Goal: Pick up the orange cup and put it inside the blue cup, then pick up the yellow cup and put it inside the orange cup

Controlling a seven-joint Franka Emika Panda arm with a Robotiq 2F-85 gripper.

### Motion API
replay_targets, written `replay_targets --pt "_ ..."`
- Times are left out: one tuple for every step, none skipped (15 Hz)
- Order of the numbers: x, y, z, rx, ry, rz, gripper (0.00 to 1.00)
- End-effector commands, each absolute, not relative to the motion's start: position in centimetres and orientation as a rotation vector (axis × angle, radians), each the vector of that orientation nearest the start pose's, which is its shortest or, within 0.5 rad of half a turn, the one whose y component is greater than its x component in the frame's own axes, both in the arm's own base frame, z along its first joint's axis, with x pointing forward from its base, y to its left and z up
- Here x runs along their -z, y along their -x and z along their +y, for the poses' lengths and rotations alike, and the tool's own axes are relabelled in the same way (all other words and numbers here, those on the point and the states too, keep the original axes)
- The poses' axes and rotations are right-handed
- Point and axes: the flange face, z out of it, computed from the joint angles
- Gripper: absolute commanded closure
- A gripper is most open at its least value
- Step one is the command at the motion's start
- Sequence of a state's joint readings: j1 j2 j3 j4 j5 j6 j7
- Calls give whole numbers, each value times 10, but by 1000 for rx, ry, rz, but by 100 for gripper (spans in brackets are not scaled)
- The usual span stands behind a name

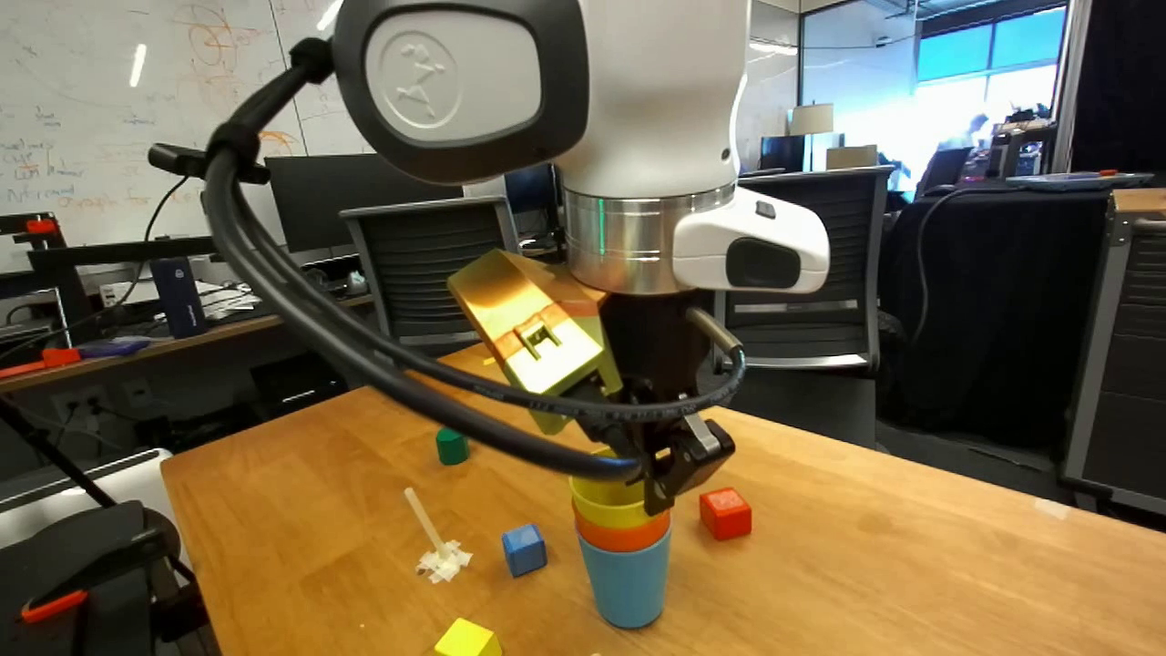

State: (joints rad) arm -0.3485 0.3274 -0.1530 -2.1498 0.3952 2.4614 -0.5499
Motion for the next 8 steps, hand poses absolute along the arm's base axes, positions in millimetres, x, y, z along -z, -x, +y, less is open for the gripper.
replay_targets --pt "-253 -503 -276 180 2933 337 35" --pt "-254 -503 -275 180 2931 330 28" --pt "-257 -502 -274 183 2930 320 19" --pt "-260 -500 -271 189 2930 302 13" --pt "-264 -498 -267 199 2929 273 6" --pt "-270 -496 -262 215 2929 239 0" --pt "-278 -492 -256 233 2930 194 0" --pt "-283 -489 -250 245 2933 151 0"
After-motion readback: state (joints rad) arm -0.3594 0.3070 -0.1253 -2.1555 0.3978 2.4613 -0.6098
